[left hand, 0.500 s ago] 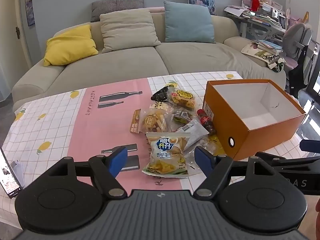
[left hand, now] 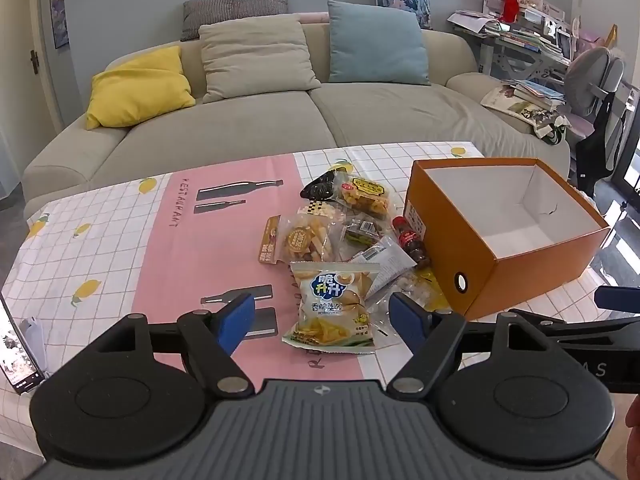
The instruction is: Organize snacks
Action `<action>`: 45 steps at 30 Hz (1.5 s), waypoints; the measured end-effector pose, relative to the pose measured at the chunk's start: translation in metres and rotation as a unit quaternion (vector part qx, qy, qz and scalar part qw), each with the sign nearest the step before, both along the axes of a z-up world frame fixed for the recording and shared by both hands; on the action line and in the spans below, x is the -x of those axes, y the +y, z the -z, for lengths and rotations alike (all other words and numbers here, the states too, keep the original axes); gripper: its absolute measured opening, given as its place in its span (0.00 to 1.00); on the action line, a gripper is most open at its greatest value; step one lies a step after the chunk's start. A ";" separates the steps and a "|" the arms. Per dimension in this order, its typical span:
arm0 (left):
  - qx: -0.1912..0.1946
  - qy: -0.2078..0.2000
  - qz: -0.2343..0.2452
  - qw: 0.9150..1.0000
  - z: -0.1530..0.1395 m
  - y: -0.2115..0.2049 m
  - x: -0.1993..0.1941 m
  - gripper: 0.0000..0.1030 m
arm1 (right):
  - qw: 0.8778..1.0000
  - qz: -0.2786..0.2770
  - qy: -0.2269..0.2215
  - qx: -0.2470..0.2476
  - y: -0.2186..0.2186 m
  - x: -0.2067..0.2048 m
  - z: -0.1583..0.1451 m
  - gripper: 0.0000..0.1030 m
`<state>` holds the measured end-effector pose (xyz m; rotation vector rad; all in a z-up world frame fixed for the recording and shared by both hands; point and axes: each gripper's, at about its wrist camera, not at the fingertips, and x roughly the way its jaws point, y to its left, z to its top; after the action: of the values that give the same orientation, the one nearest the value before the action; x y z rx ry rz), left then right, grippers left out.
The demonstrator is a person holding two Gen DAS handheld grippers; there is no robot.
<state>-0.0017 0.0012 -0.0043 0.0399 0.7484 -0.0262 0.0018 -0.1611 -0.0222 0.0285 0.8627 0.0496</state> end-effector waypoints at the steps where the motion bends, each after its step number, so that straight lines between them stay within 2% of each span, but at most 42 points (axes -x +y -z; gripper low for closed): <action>1: 0.001 0.000 0.000 1.000 0.001 0.001 0.000 0.87 | 1.000 0.000 0.000 -0.001 0.000 0.000 0.000 0.97; 45: 0.005 0.003 0.001 1.000 -0.004 0.000 0.004 0.87 | 1.000 0.011 0.002 0.013 0.002 0.006 -0.004 0.97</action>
<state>-0.0058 0.0009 -0.0002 0.0303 0.7547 -0.0321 -0.0039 -0.1596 -0.0181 0.0132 0.8675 0.0185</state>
